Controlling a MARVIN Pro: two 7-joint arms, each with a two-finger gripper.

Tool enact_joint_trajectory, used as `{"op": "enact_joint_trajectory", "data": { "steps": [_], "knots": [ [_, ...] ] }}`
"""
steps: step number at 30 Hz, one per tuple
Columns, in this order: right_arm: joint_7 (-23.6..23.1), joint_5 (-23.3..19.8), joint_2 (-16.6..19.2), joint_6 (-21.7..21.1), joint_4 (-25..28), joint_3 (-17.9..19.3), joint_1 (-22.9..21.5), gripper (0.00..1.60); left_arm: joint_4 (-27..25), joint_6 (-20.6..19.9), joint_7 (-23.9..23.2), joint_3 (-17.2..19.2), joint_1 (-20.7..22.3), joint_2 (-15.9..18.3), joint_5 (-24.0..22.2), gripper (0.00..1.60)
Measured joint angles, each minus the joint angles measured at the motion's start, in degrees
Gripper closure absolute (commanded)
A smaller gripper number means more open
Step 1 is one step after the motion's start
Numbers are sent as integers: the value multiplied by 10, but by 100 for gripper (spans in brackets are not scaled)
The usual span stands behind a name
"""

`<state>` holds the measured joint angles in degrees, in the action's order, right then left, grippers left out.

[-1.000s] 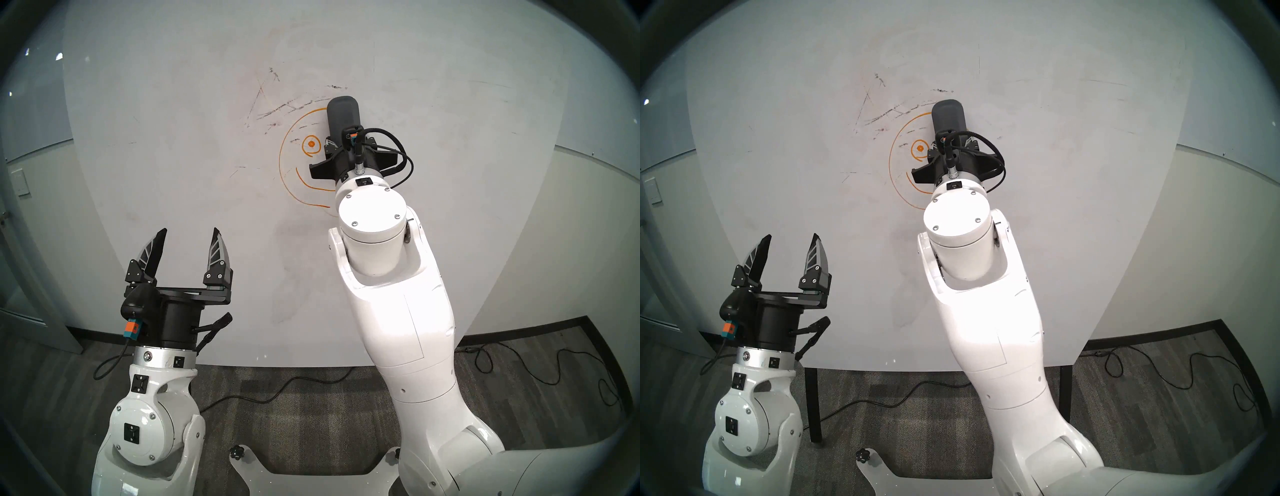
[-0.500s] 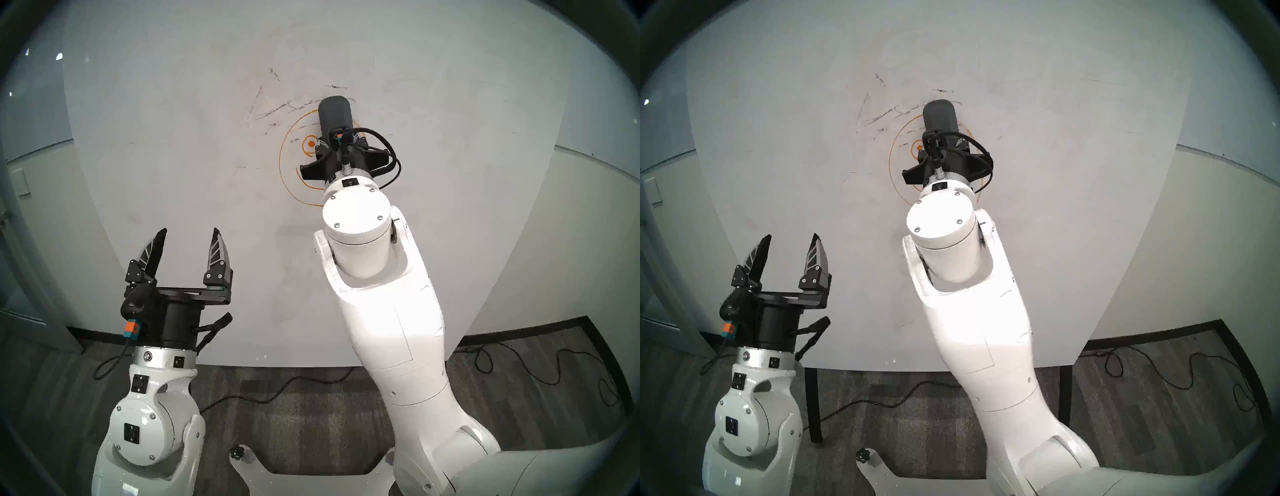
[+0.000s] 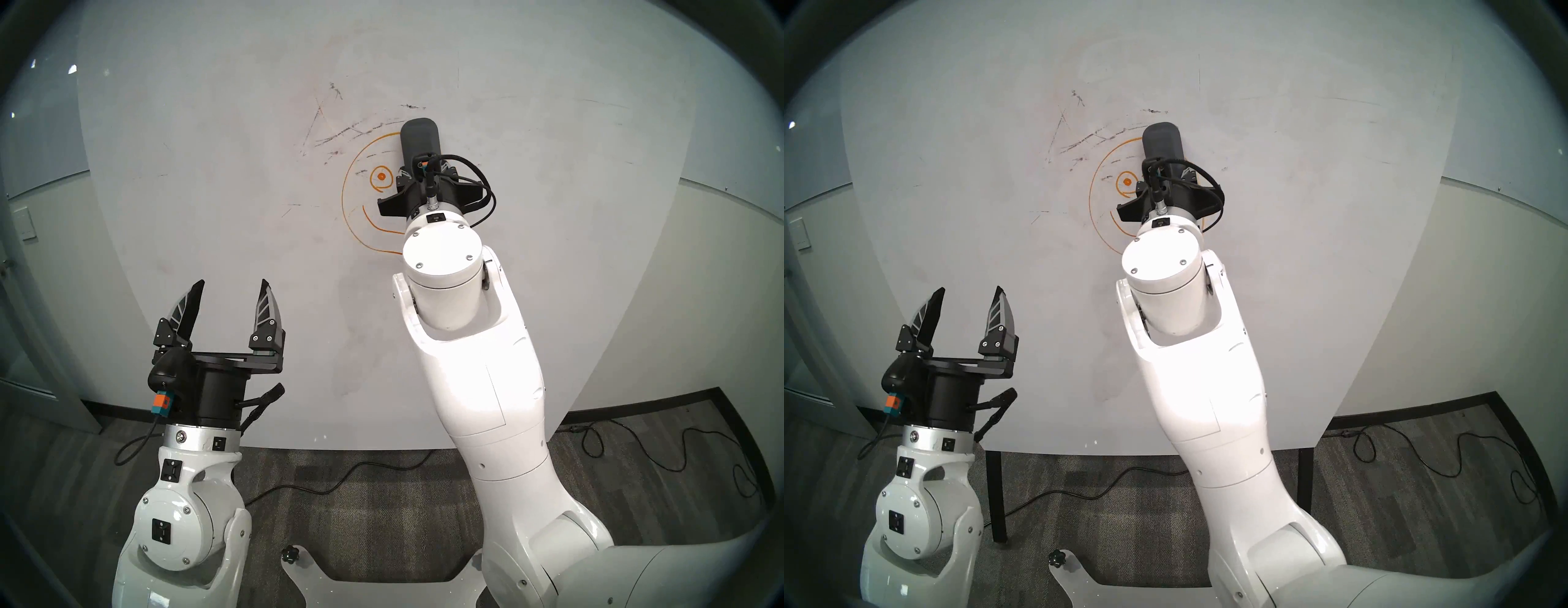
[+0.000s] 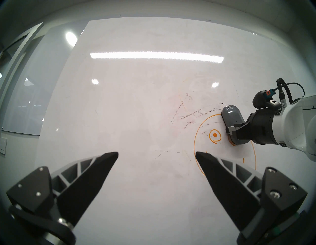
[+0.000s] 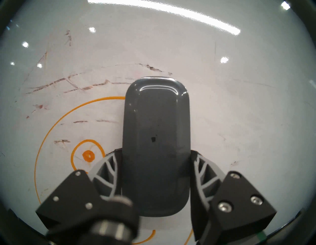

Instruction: Erase all marks on the whiteboard with the eraser

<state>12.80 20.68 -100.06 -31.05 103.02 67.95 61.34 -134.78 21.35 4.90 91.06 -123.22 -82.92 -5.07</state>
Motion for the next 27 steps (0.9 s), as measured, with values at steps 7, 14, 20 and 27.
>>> {"op": "enact_joint_trajectory", "data": {
  "steps": [7,14,20,27],
  "knots": [
    [-10,-7,5,6,-2,6,-3,160,0,0,0,0,0,0,0,0],
    [-13,-8,8,10,-2,7,-3,160,0,0,0,0,0,0,0,0],
    [-12,-5,10,15,0,3,1,160,0,0,0,0,0,0,0,0],
    [-5,3,10,16,4,-10,11,160,0,0,0,0,0,0,0,0]
  ]
}}
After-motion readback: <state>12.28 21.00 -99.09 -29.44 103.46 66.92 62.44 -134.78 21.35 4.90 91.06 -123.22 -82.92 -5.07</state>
